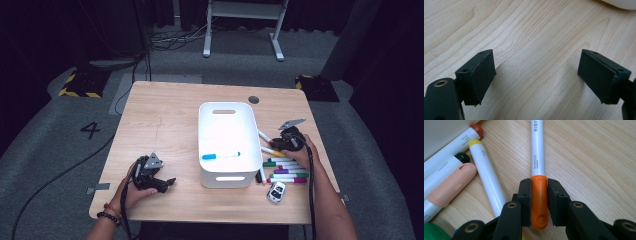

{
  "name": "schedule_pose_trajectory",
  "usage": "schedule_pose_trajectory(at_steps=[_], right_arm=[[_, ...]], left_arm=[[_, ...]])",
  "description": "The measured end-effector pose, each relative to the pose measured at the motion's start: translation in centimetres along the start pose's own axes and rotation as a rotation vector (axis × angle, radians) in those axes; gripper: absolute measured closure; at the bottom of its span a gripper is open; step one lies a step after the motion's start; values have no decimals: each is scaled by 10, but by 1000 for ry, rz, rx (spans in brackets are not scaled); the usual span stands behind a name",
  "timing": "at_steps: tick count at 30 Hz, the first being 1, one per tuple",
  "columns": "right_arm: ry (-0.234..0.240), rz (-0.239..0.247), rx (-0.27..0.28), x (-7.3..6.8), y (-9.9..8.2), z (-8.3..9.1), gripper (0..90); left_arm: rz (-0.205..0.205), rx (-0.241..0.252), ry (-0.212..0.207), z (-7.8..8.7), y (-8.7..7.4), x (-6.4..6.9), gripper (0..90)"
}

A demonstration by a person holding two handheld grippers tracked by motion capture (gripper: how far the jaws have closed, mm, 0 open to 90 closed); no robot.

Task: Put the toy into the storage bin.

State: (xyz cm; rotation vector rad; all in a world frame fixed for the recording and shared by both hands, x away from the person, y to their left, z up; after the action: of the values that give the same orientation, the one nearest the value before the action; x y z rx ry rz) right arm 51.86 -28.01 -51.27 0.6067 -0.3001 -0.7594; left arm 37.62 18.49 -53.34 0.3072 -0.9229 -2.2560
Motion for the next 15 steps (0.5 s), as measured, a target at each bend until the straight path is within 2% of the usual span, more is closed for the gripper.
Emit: schedule_pose_trajectory(at_steps=[5,9,15], right_arm=[[-22,-9,-7,2,-2,2,746],[-26,-33,-3,4,-4,3,748],[-25,-66,42,5,-3,14,749]], left_arm=[[-1,0,0,0,0,0,147],[0,0,0,0,0,0,147],[1,-1,-3,0,0,0,147]])
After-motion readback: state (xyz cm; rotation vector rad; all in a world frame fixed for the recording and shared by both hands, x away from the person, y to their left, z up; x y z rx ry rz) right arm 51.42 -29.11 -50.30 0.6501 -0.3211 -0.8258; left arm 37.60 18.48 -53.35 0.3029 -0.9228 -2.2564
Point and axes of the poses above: each handheld gripper's, and its own axes: z roughly backward along the jaws, y roughly out of its top, x roughly to its right, the point moved 4 cm from there along -z, roughly forward along the jaws, and after that the axes turned 1 degree about x, right-handed, at the moved point
